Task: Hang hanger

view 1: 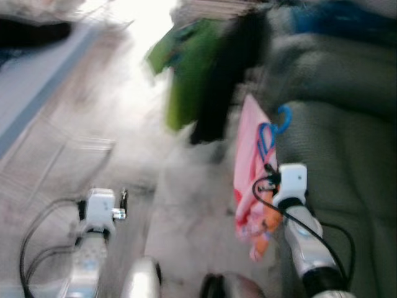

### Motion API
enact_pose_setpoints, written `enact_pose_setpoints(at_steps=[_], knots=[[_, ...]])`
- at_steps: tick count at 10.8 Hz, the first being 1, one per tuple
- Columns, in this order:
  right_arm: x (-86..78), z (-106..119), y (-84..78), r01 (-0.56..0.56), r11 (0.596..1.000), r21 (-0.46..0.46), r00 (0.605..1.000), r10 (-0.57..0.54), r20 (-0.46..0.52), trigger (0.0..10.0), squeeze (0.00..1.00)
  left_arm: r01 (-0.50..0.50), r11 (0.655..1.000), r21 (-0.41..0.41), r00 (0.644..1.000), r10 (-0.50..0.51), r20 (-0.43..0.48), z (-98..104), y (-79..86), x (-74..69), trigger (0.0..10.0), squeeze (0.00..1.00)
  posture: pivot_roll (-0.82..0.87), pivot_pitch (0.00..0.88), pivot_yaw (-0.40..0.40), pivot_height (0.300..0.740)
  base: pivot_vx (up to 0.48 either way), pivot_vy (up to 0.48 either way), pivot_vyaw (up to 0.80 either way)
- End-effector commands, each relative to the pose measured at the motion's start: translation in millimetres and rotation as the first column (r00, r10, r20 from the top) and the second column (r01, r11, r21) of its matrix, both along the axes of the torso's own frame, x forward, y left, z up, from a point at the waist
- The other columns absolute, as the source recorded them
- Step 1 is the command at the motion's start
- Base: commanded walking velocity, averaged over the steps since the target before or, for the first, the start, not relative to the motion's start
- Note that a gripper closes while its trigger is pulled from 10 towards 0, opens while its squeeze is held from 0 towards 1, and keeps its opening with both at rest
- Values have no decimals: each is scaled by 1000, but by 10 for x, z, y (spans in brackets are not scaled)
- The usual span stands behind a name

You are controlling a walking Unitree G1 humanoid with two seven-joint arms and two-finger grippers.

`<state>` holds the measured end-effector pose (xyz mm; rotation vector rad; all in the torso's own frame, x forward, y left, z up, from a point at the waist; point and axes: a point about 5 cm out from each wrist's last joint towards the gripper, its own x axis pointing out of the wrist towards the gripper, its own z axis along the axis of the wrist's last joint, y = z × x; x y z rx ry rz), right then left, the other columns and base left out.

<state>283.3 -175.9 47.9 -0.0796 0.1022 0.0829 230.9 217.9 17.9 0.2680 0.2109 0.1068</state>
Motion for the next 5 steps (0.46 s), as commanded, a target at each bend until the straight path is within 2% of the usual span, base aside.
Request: enact_pose_setpoints(at_steps=[1, 2, 3, 5], knots=[[33, 65, -21, -13, 1000, 0, 999, 13, 31, 10000, 0, -8, 1000, -13, 1000, 9, 24, 42, -26, 49, 10000, 0, 63, 156, -83, 740, 0, 0, 800], [48, 84, 6, -35, 999, -1, 999, 35, 39, 10000, 0, -6, 1000, -11, 999, 6, 39, 68, -43, 79, 10000, 0, 60, 160, -81, 740, 0, 0, 800], [53, 90, 79, -124, 992, -20, 992, 125, 35, 10000, 0, -14, 1000, 9, 999, 14, 53, 81, -57, 99, 10000, 0, 56, 160, -81, 740, 0, 0, 800], [64, 89, 66, -151, 989, -1, 988, 151, 22, 10000, 0, -12, 1000, 9, 998, 12, 54, 74, -78, 108, 10000, 0, 56, 160, -84, 740, 0, 0, 800]])
